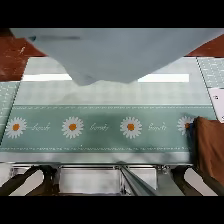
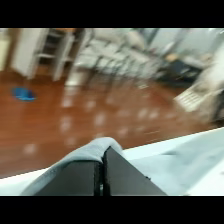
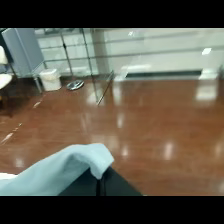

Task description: Fold the shirts.

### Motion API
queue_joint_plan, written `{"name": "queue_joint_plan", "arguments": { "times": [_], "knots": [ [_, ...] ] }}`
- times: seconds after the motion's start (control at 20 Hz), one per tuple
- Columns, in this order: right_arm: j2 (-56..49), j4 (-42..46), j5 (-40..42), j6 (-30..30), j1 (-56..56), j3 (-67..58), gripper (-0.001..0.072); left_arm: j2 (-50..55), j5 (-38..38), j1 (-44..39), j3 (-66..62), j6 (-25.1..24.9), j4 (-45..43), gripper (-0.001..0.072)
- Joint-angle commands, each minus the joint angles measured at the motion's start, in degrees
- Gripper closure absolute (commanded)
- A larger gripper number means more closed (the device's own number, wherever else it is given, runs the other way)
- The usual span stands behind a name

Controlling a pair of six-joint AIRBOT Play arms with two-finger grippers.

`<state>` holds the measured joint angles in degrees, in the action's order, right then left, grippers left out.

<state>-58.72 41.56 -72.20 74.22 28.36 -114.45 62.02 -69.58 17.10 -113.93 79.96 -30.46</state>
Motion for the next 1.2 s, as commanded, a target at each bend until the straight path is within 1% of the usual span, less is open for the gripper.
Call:
{"name": "queue_joint_plan", "arguments": {
  "times": [0.0,0.05,0.1,0.15,0.25,0.35,0.4,0.45,0.5,0.6,0.65,0.75,0.85,0.95,1.05,1.1,1.15],
  "knots": [
    [8.8,8.0,-3.9,1.4,0.0,-0.9,0.069,-7.3,-8.3,4.8,-3.8,3.5,-22.3,0.0692],
    [10.6,10.1,-5.2,2.2,0.0,-0.9,0.069,-10.1,-8.5,4.7,-3.8,4.7,-28.0,0.0692],
    [12.2,11.7,-6.7,2.8,0.0,-0.9,0.069,-12.5,-8.5,4.7,-3.8,6.0,-31.7,0.0692],
    [13.7,13.4,-8.1,3.8,0.0,-0.9,0.069,-14.9,-8.5,4.7,-3.8,6.9,-33.5,0.0692],
    [16.6,18.2,-10.0,5.7,0.0,-0.8,0.069,-19.3,-8.5,3.9,-3.8,6.9,-35.4,0.0692],
    [19.5,22.0,-10.2,7.4,0.0,1.0,0.069,-23.0,-8.4,-0.2,-3.8,7.0,-39.1,0.0692],
    [20.8,23.2,-10.4,8.0,0.0,2.3,0.069,-24.4,-8.7,-2.9,-3.8,8.2,-41.7,0.0692],
    [21.8,23.3,-10.6,8.4,0.0,4.3,0.069,-25.6,-9.7,-5.0,-3.8,9.6,-44.2,0.0692],
    [22.6,23.3,-10.7,8.7,0.0,6.4,0.069,-26.4,-11.9,-5.9,-3.8,9.6,-45.6,0.0692],
    [23.5,22.1,-11.4,9.3,0.0,12.3,0.069,-26.8,-20.1,-5.0,-3.4,10.0,-47.5,0.0692],
    [23.7,20.7,-11.3,9.3,0.0,16.2,0.069,-26.8,-21.7,-3.9,-1.6,9.9,-47.8,0.0693],
    [23.4,16.1,-10.9,7.8,0.0,24.6,0.069,-26.5,-21.0,-3.1,5.3,10.4,-47.8,0.0692],
    [21.7,11.3,-10.4,5.1,0.0,32.6,0.069,-26.0,-15.8,-3.1,15.7,11.9,-46.8,0.0692],
    [17.8,7.2,-7.5,0.5,0.0,39.8,0.069,-24.5,-6.5,-3.2,28.3,11.9,-42.2,0.0693],
    [11.3,3.2,-4.2,-5.2,0.0,43.9,0.069,-20.4,3.3,-3.2,40.2,12.8,-36.3,0.0692],
    [7.3,1.3,-2.7,-7.4,-0.8,44.6,0.069,-16.8,8.1,-3.5,45.2,12.7,-33.7,0.0692],
    [2.6,1.2,-0.7,-8.5,-2.8,44.5,0.069,-12.9,12.6,-4.2,48.6,12.7,-32.2,0.0692]
  ]
}}
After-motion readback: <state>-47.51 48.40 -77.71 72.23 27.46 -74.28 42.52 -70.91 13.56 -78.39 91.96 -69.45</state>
